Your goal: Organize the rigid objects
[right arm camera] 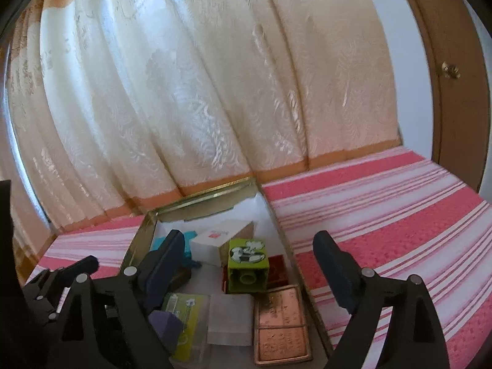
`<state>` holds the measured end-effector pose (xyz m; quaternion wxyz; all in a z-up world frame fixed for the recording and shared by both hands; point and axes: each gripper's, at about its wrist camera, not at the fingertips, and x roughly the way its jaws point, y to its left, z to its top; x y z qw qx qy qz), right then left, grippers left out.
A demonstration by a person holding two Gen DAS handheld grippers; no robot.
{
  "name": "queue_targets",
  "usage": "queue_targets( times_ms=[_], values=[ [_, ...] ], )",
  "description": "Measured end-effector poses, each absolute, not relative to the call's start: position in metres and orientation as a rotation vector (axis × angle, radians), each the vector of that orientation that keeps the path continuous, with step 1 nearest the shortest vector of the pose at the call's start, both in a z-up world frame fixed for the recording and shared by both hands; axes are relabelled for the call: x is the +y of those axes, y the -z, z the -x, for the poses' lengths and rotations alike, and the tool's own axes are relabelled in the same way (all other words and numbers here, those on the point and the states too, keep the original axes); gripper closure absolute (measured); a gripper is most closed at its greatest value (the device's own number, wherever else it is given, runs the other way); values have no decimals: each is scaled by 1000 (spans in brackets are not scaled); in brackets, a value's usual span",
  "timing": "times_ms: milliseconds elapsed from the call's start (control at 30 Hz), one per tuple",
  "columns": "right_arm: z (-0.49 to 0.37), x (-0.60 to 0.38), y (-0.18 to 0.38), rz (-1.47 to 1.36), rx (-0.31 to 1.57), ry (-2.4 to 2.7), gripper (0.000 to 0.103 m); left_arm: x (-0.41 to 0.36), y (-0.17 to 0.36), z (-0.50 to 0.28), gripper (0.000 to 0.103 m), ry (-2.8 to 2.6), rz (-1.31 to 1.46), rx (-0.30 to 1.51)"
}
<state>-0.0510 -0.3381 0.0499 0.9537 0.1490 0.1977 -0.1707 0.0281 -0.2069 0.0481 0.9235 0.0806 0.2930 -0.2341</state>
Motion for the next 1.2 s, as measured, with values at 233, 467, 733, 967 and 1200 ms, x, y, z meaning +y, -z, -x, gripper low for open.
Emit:
queue_targets(
  times_ms=[233,467,733,967,1200],
  values=[
    [65,-330,-55,-216,308,430,16,-207,-48,-3,0,331,-315,355],
    [72,-324,-53,-170,255,458,16,-198,-48,7,0,339,-265,275],
    [92,-322,-56,-178,200,489,16,-186,-51,19,0,329,-220,226],
    [98,-307,-59,-119,188,492,16,-183,-47,15,0,370,-195,291],
    [103,-293,-60,-61,172,489,16,-176,-46,14,0,406,-150,336]
  ],
)
